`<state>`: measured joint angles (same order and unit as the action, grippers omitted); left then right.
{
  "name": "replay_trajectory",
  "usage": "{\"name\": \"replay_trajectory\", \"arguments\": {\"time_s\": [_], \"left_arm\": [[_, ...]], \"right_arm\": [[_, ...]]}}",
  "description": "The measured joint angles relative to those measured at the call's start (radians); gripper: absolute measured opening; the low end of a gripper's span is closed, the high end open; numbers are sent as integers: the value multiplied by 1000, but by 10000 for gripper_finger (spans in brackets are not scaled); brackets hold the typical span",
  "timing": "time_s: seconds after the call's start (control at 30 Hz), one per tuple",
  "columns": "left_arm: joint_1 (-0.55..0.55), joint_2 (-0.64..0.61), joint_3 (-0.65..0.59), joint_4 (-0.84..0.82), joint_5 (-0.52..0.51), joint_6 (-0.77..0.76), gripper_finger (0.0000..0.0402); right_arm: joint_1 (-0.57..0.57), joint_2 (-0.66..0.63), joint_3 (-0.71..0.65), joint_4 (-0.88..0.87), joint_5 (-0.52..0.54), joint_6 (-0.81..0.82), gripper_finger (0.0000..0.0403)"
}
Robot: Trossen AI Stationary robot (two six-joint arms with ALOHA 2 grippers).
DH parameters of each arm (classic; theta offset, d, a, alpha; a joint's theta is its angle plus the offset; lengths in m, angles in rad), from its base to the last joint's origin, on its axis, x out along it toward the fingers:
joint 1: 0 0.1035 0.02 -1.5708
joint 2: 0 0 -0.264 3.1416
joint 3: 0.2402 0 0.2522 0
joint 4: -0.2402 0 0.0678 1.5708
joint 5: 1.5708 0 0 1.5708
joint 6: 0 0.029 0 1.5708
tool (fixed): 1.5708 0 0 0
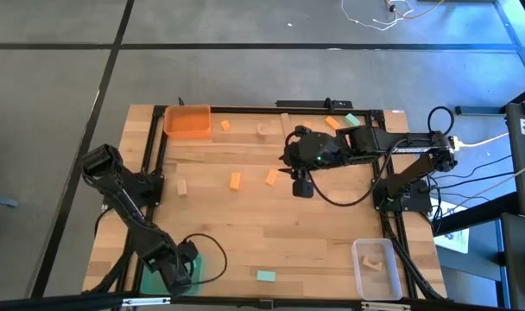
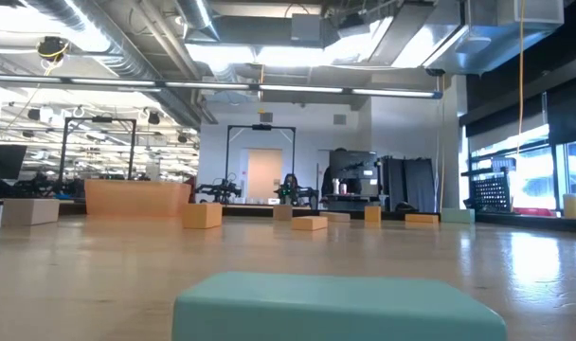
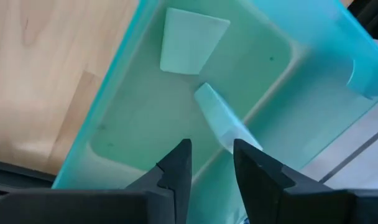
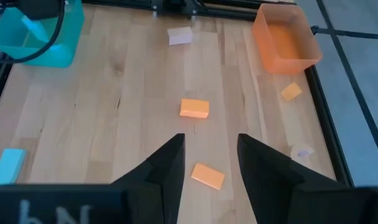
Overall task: Sort & place blocks by color
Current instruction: Put the blue block into the blue bin, then put the orange block into the orange bin
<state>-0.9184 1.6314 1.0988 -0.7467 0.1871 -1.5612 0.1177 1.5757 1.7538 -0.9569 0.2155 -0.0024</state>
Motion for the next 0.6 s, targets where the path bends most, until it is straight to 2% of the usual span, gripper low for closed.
{"name": "replay_trajectory", "arguments": {"time_s": [0.27,0.4,0.5,0.6], "left_arm": [[2,-66,0,-14,-62,-20,111],[13,-120,0,-60,-75,-50,111],[23,-176,0,-105,-149,-53,107],[40,-239,0,-161,-267,-52,107]], "right_arm": [[0,0,0,-92,-31,0,147],[-2,0,0,-114,-27,62,147],[-15,0,0,-140,-3,138,147],[-42,0,0,-183,57,182,147]]}}
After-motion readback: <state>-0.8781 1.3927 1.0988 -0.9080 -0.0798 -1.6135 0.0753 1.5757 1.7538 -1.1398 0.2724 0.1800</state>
